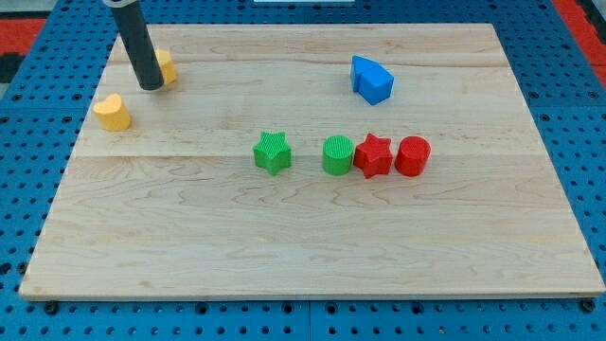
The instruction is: Nudge the yellow heart left a bit
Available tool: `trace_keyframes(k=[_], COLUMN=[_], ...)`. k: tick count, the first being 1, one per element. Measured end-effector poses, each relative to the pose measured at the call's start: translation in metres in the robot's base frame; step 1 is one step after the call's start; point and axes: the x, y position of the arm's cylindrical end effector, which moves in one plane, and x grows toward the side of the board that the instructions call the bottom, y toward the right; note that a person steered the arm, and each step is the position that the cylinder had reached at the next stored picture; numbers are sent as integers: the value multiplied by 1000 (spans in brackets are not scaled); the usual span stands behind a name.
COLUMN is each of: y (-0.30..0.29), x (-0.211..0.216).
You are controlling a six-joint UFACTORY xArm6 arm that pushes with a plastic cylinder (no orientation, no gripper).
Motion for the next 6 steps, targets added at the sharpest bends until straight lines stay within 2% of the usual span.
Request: trace_keyframes(k=[1,2,3,4,5,6], y=[-77,-86,-85,-83,-54,-54], x=[0,12,68,79,49,71])
